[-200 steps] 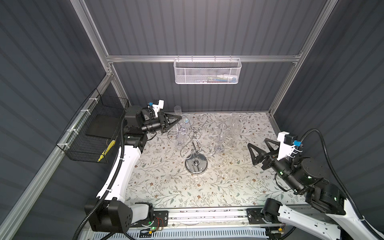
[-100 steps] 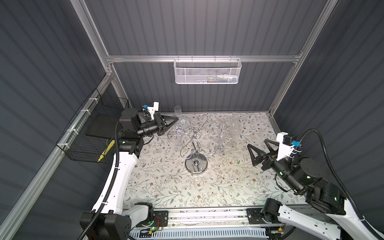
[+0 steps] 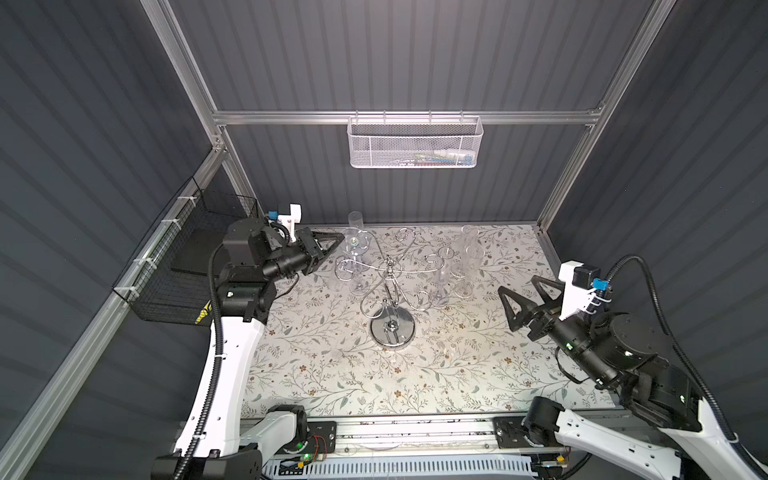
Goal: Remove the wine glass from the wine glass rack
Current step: 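Swing the flute upright with the left gripper while the right gripper reaches toward it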
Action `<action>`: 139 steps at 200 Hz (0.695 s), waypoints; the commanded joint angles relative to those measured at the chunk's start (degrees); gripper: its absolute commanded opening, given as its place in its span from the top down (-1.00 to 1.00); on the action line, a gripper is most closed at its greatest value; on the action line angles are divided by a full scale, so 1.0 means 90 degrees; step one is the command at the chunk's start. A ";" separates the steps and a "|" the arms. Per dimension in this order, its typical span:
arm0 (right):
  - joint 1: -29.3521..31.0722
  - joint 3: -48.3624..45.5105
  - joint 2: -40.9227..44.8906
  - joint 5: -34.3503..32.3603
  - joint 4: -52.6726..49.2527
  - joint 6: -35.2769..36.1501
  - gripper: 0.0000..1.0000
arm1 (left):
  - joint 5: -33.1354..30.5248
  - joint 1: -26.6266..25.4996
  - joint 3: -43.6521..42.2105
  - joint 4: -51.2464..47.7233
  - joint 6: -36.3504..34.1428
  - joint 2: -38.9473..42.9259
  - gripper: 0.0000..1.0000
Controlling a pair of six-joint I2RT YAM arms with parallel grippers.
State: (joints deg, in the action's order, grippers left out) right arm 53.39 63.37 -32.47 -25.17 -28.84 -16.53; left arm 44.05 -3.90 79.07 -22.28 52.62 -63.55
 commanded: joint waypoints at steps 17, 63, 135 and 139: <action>-0.0014 0.0593 -0.0411 0.0438 -0.0181 -0.0035 -0.98 | -0.0371 0.0043 0.1059 -0.0579 -0.1056 -0.0030 1.00; -0.0014 0.1794 -0.1354 0.1082 -0.0635 -0.0183 -0.98 | -0.0051 0.0043 0.1934 -0.0593 -0.1856 -0.0374 1.00; -0.0588 0.3677 -0.2559 0.3331 -0.0730 -0.0630 -0.98 | 0.0418 -0.0672 0.2532 0.0111 -0.2614 -0.0631 1.00; -0.0692 0.3760 -0.2613 0.3487 -0.0744 -0.0717 -0.98 | 0.0357 -0.0802 0.2542 0.0113 -0.2700 -0.0646 1.00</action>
State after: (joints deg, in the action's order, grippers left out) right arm 50.19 93.03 -54.37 -3.42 -34.89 -19.35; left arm 45.50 -6.81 99.20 -25.28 33.56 -69.01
